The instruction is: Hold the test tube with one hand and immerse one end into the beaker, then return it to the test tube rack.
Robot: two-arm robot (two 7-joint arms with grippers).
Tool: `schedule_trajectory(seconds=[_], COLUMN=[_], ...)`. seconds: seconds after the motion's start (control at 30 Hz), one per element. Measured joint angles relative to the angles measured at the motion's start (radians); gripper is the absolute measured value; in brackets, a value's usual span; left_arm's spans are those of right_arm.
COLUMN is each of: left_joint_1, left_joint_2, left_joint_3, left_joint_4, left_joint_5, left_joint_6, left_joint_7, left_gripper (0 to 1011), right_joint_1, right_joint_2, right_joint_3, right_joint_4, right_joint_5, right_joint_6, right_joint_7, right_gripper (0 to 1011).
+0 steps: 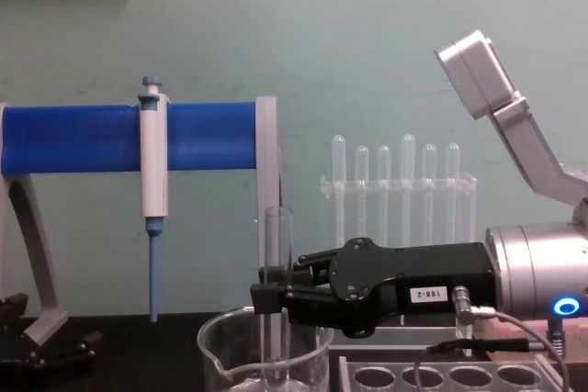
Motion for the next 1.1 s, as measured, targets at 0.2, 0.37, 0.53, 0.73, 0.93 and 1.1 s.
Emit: schedule_trajectory(seconds=[0.2,0.37,0.53,0.73,0.93,1.1], left_joint_1=[0.000,0.000,0.000,0.000,0.000,0.000], left_joint_2=[0.000,0.000,0.000,0.000,0.000,0.000], left_joint_3=[0.000,0.000,0.000,0.000,0.000,0.000], left_joint_4=[0.000,0.000,0.000,0.000,0.000,0.000], left_joint_5=[0.000,0.000,0.000,0.000,0.000,0.000], left_joint_6=[0.000,0.000,0.000,0.000,0.000,0.000], left_joint_7=[0.000,0.000,0.000,0.000,0.000,0.000], left_gripper=[1000,1000,1000,1000,1000,1000], right_joint_1=[0.000,0.000,0.000,0.000,0.000,0.000], right_joint_2=[0.000,0.000,0.000,0.000,0.000,0.000], right_joint_3=[0.000,0.000,0.000,0.000,0.000,0.000], right_joint_4=[0.000,0.000,0.000,0.000,0.000,0.000], right_joint_5=[0.000,0.000,0.000,0.000,0.000,0.000], right_joint_6=[0.000,0.000,0.000,0.000,0.000,0.000], right_joint_7=[0.000,0.000,0.000,0.000,0.000,0.000], right_gripper=[241,241,241,241,241,239])
